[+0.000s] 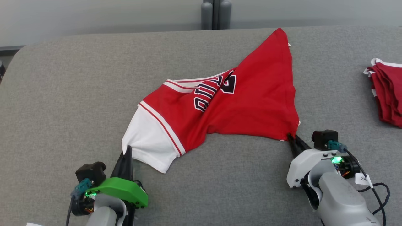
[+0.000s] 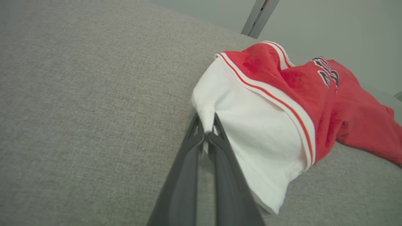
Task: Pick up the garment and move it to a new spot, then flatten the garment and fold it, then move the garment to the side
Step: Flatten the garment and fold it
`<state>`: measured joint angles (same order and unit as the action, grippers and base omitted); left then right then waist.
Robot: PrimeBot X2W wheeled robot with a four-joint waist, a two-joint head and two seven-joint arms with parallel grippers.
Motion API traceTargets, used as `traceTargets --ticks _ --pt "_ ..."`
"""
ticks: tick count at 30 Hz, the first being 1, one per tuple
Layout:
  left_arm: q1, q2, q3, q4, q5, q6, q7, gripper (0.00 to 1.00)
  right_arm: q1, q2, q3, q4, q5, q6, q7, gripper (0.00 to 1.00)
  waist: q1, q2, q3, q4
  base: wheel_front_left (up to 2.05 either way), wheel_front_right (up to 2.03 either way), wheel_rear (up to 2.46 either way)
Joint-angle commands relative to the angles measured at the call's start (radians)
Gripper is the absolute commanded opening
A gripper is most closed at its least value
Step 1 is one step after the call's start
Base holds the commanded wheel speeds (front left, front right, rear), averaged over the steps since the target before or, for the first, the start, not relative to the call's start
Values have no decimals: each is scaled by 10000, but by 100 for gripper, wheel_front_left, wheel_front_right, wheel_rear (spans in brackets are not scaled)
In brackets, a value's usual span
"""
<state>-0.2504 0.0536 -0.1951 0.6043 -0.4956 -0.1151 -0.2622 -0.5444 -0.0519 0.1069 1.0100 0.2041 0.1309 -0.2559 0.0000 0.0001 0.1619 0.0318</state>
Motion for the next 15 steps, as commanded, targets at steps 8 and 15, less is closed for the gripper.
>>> traceTargets --ticks 8,15 --pt "317 33 282 -848 398 -44 -34 0 159 -7 253 -909 238 -5 -93 0 0 -1 -591 -482 0 0 0" --pt "109 244 575 -2046 566 -83 -34 0 580 -4 38 -3376 -48 -5 -100 0 0 -1 -1109 -776 0 0 0"
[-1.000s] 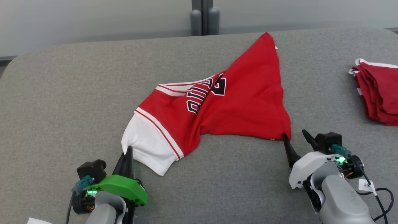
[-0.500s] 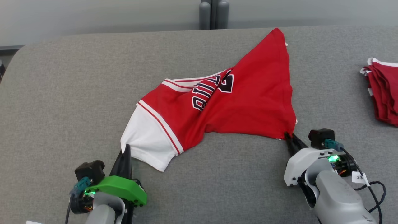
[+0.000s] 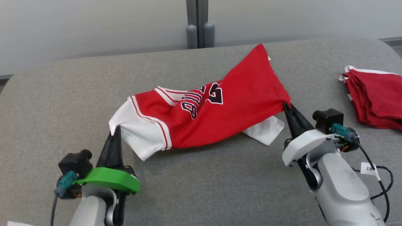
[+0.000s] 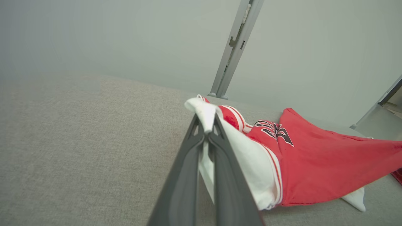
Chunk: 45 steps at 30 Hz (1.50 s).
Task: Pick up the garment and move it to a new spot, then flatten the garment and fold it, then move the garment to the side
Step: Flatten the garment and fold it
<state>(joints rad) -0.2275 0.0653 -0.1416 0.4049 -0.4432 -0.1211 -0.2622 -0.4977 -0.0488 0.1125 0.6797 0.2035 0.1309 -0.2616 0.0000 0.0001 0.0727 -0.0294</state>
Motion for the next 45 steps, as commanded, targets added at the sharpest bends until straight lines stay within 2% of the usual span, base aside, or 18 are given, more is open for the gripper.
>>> traceTargets --ticks 1,5,10,16,21,27,32,37,41,45 --pt "-239 190 68 -286 69 -22 -34 0 162 -33 -40 -437 -131 -5 -41 0 0 -1 -299 -191 0 0 0" --pt "-621 513 153 -1138 145 -29 5 0 168 -36 -164 -1842 -393 -5 36 0 0 -1 -579 -262 0 0 0" --pt "-1212 827 330 -2541 -78 -18 486 0 38 -34 -480 -3934 -651 -5 654 0 0 -1 -858 -339 0 0 0" --pt "-1740 1029 643 -4533 -793 31 1498 0 31 -35 -727 -6640 -958 -5 1655 0 0 -1 -1052 -453 0 0 0" --pt "-2041 1358 782 -6377 -932 253 2362 0 14 -233 -958 -8657 -1116 -7 2437 0 0 -1 -1137 -561 0 0 0" --pt "-2487 1871 1012 -8045 -963 508 3354 0 53 -619 -1206 -10514 -1385 -7 3108 0 0 -1 -1076 -662 0 0 0" --pt "-2910 2267 1170 -8148 -891 571 3888 0 141 -899 -1216 -10865 -1415 -5 3515 0 0 -1 -732 -669 0 0 0" --pt "-3806 2548 887 -7333 -642 393 3981 0 -248 -906 -1130 -10414 -1266 -5 3679 0 0 -1 407 -556 0 0 0" --pt "-5094 2590 436 -6312 -461 231 3932 0 -1284 -1054 -1042 -9287 -1337 -7 3600 0 0 -1 1542 -418 0 0 0" --pt "-6947 2662 -23 -4895 -27 106 3764 0 -3304 -1337 -875 -7625 -1744 -8 3123 0 0 -1 2673 -322 0 0 0"
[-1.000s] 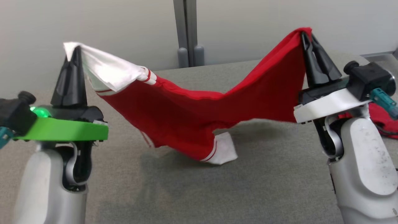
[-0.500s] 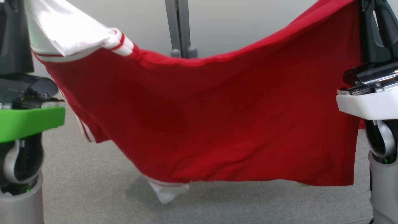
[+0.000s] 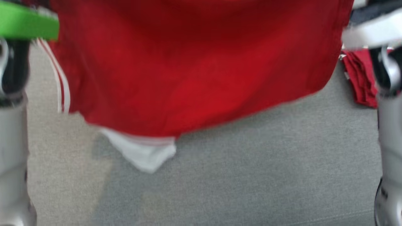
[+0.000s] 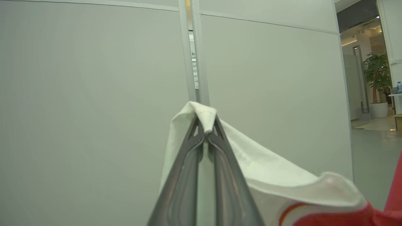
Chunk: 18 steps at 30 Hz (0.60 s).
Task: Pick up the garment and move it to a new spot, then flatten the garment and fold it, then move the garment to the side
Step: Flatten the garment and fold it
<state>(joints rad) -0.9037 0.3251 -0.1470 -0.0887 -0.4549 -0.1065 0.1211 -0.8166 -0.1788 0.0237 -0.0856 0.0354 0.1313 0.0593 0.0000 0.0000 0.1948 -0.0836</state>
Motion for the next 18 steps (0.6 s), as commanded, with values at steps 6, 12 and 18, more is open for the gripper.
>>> traceTargets --ticks 6,12,18 --pt "-3294 -97 -462 2526 892 -92 -822 0 -3648 102 306 2938 -909 -14 -1049 0 0 0 2778 347 0 0 0" --pt "-5458 -354 -662 4783 1834 226 -2500 0 -6115 561 -310 5480 -1881 -14 -1999 0 0 0 3552 563 0 0 0" --pt "-6031 -661 -884 6250 1818 122 -3318 0 -6919 781 -801 7144 -2873 -14 -2628 0 0 0 4106 808 0 0 0"
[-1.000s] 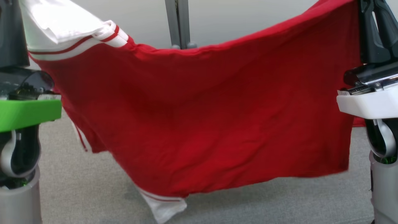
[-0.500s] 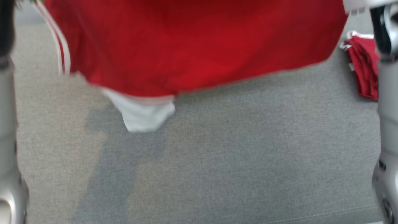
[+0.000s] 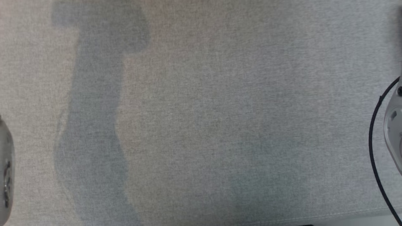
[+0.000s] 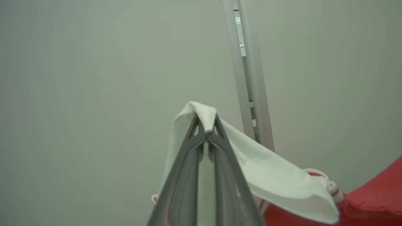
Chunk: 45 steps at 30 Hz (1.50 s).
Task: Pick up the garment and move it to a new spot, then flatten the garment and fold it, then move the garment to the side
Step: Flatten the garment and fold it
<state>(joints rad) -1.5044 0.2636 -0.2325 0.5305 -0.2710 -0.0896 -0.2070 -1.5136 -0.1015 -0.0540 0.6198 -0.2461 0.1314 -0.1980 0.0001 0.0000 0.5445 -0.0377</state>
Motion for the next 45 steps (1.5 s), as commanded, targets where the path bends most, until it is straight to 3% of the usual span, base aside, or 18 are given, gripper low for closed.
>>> traceTargets --ticks 1,8,13,16,22,32,45 --pt "94 -90 -108 213 -45 -87 -147 0 100 58 -86 296 -198 -16 -160 0 -1 0 691 406 0 0 0" --pt "1363 -275 -177 395 -474 -273 -532 0 1164 196 -181 1141 -520 -16 -602 0 -1 0 822 506 0 0 0" --pt "3263 -6 -321 -435 -599 -365 -587 0 2467 342 -60 1269 -42 -16 -670 0 -1 0 628 342 0 0 0" --pt "4442 88 68 -1106 -808 -379 -589 0 3194 367 68 1001 324 -16 -675 0 -1 0 397 284 0 0 0" --pt "6581 -62 727 -2306 -923 -378 -585 0 4917 411 63 123 1295 -16 -679 0 -1 0 -343 240 0 0 0" --pt "10309 -796 1500 -4214 -898 -266 -586 0 8000 484 635 -1623 2581 -16 -681 0 -1 0 -2133 37 0 0 0" --pt "14656 -933 1385 -6118 -433 -111 -547 0 11912 491 732 -3969 3511 -16 -471 0 -1 0 -4326 131 0 0 0"
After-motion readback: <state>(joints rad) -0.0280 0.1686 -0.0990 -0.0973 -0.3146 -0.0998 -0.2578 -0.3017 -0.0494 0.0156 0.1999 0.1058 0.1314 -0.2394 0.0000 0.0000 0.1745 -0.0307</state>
